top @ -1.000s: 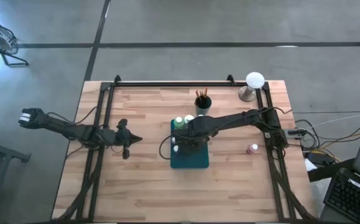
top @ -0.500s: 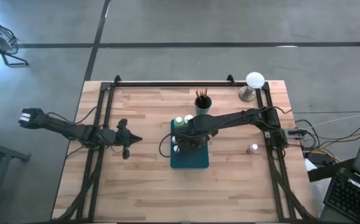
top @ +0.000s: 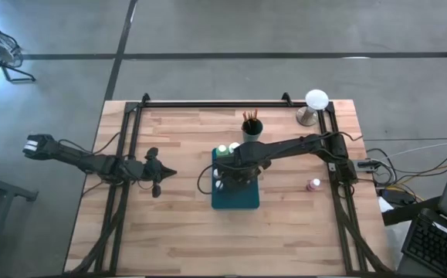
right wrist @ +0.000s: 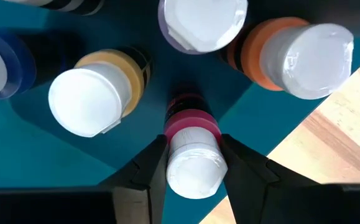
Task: Pick & Place Paint Supplies
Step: Put the small pink paint bottle into the blue bin, then put the small light pink paint bottle into the blue bin
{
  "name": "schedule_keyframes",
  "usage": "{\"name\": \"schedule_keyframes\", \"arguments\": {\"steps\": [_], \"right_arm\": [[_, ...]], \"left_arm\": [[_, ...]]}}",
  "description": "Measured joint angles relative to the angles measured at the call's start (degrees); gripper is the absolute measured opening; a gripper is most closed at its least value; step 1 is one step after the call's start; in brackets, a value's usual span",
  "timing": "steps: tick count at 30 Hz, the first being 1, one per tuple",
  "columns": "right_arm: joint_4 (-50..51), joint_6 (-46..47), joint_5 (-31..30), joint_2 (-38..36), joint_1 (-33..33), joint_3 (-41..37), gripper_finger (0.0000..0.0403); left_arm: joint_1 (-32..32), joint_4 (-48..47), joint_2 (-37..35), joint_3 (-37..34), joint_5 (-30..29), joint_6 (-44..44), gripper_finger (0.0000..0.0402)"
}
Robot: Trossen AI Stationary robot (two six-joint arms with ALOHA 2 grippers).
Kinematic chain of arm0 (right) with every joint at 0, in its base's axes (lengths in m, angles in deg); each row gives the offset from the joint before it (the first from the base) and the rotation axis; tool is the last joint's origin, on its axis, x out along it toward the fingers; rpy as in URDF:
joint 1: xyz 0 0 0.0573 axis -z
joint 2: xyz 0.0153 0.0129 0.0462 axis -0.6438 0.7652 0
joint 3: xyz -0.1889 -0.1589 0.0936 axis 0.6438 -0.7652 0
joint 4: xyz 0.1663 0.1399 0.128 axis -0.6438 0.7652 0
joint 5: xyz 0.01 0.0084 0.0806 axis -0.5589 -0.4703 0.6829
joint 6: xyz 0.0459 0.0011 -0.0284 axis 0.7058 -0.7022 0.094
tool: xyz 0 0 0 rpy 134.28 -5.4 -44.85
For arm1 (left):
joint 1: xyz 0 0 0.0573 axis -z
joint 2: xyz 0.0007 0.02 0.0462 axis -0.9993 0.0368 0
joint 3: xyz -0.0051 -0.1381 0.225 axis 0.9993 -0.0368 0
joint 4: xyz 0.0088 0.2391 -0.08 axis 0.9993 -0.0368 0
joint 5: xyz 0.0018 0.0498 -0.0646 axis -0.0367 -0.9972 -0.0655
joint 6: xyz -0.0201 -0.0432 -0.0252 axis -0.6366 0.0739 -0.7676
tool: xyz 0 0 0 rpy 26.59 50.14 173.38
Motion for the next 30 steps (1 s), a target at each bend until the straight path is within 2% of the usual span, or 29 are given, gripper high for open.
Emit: {"name": "schedule_keyframes", "arguments": {"steps": [10, 21, 30], "right_arm": [[-0.2, -0.4, 0.1, 0.0, 0.0, -0.2, 0.0128], [-0.5, 0.0, 0.0, 0.0, 0.0, -0.2, 0.0183], [-0.5, 0.6, -0.3, -0.6, 0.0, -0.2, 0.0206]], "left_arm": [[0.0, 0.0, 0.0, 0.0, 0.0, 0.0, 0.0007], [0.0, 0.0, 0.0, 0.0, 0.0, 0.0, 0.0007], [0.0, 0.0, 0.0, 0.0, 0.0, 0.0, 0.0007]]}}
